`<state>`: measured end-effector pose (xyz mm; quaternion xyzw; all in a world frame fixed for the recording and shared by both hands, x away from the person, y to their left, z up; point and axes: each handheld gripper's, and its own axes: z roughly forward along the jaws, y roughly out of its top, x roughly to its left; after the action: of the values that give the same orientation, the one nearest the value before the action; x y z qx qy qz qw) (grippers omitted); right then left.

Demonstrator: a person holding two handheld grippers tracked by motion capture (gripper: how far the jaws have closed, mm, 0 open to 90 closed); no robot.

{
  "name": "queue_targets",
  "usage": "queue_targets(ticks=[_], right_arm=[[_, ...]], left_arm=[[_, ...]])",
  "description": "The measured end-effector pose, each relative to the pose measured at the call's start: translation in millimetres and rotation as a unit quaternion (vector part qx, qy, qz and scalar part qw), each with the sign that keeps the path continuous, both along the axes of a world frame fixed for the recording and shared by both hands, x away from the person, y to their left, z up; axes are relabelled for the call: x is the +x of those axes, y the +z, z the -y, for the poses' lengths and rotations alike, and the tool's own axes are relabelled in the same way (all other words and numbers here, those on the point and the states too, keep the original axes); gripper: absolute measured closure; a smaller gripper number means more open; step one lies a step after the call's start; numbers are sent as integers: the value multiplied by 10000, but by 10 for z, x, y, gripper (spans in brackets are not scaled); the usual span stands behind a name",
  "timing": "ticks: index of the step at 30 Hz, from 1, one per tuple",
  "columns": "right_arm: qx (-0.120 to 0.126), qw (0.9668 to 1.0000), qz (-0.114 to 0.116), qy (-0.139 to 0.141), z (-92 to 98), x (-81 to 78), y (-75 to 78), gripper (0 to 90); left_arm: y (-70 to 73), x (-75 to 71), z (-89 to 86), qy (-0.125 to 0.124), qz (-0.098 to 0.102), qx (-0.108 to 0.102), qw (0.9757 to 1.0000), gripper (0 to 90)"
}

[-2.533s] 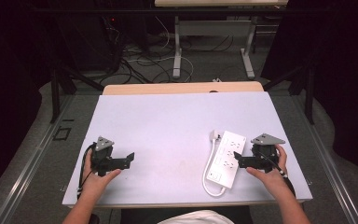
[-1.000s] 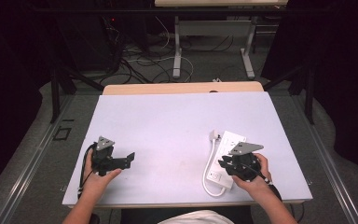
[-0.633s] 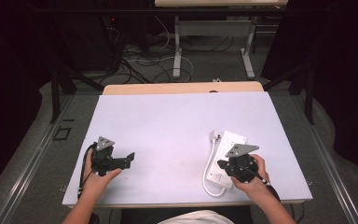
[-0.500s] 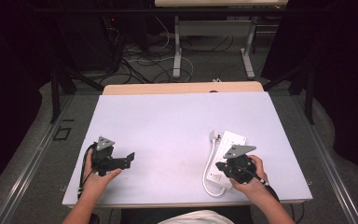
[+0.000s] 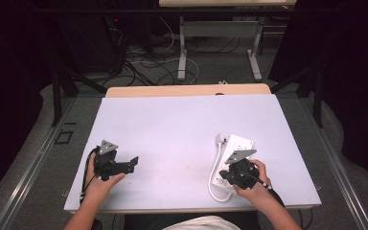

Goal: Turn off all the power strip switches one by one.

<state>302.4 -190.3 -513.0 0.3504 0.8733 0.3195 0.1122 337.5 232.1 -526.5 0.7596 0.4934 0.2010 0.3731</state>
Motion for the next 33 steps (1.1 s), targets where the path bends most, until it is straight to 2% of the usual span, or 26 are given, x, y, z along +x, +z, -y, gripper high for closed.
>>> queue_targets(ticks=[3,4,5,7,10,17,25,27,33], right_arm=[[-82,9999,-142,14,-19,11,-6,900],[-67,9999,-90,58,-25,21,-19,900],[-133,9997,-205,60,-39,16,-12,900],[-127,9998,-152,76,-47,19,-22,900],[-198,9993,-267,148,-78,17,-29,900],[-351,9989,-241,189,-112,25,-58,900],[-322,9989,-289,202,-102,33,-58,900],[-342,9988,-271,200,-102,31,-55,900],[-402,9985,-212,290,-114,41,-58,900]], left_arm=[[-1,1,1,-3,2,4,10000,26],[-1,1,1,-4,1,5,10000,26],[-2,2,2,-2,1,4,10000,26],[-3,2,2,-1,7,0,10000,26],[-9,5,4,-10,54,-1,10000,26],[-1,1,0,-4,2,8,10000,27],[-1,2,1,-10,-4,6,10000,27],[-9,5,4,-5,56,4,10000,27],[-3,1,6,-11,17,28,10000,27]])
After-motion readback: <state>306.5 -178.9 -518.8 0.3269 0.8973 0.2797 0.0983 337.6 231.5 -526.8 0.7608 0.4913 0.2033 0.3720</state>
